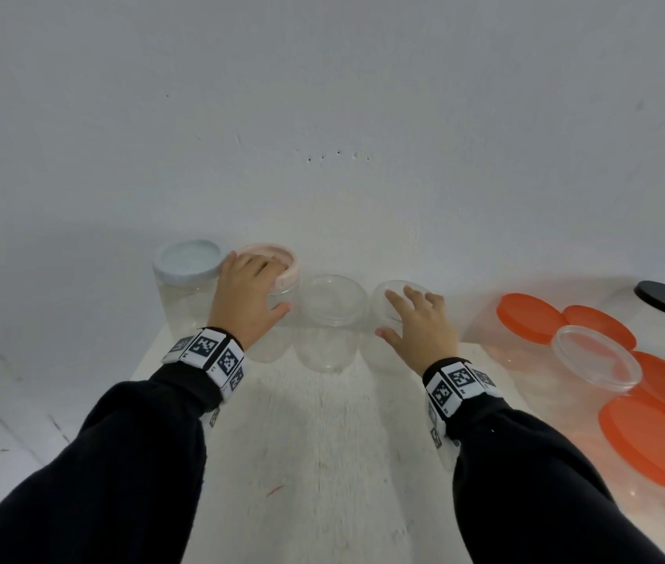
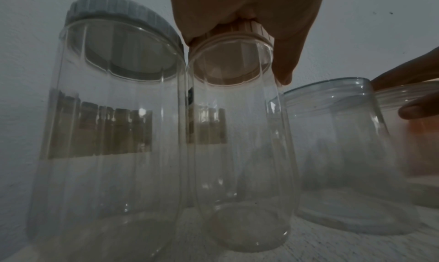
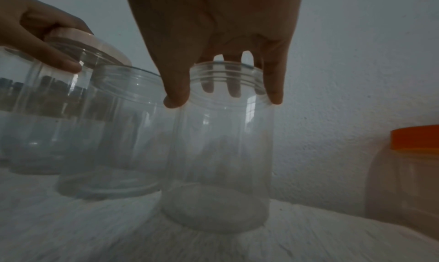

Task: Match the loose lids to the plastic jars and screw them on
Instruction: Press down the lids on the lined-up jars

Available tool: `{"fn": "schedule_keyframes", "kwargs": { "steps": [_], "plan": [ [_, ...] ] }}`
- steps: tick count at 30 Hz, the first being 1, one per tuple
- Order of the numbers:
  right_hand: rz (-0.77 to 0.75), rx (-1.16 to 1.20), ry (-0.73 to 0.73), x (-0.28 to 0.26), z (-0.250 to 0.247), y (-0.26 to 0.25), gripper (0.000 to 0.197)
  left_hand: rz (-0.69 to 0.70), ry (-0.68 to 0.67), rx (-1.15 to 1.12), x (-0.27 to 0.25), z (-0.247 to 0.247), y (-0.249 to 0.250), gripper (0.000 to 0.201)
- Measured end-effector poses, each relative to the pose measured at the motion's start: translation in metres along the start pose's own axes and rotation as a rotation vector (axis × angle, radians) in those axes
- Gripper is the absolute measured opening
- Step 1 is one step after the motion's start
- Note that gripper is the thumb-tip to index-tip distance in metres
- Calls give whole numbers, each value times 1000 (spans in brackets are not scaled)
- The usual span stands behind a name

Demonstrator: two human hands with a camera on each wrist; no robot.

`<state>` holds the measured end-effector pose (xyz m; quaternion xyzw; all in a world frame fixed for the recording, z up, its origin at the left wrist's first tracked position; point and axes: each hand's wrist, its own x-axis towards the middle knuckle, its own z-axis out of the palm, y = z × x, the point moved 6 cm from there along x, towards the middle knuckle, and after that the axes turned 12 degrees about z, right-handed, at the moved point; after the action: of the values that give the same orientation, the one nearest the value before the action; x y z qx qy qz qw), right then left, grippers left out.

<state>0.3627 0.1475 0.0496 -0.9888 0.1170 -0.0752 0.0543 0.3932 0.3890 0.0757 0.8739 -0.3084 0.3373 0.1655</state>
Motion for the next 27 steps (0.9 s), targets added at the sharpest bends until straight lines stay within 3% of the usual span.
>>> {"fn": "schedule_keyframes", "kwargs": {
  "steps": [13, 18, 22, 27],
  "plan": [
    [1, 3, 28, -5, 1, -10, 63, -5, -4, -5, 0, 0, 1, 53],
    [-70, 70, -42, -7, 3, -1, 78, 1, -25, 15, 1, -2, 2, 54],
    [-52, 113, -4, -15, -10, 38, 88, -9, -62, 24, 2, -2, 1, 53],
    [205, 137, 184, -20, -39, 138, 66, -15, -90, 34, 3, -2, 1, 55]
  ]
}}
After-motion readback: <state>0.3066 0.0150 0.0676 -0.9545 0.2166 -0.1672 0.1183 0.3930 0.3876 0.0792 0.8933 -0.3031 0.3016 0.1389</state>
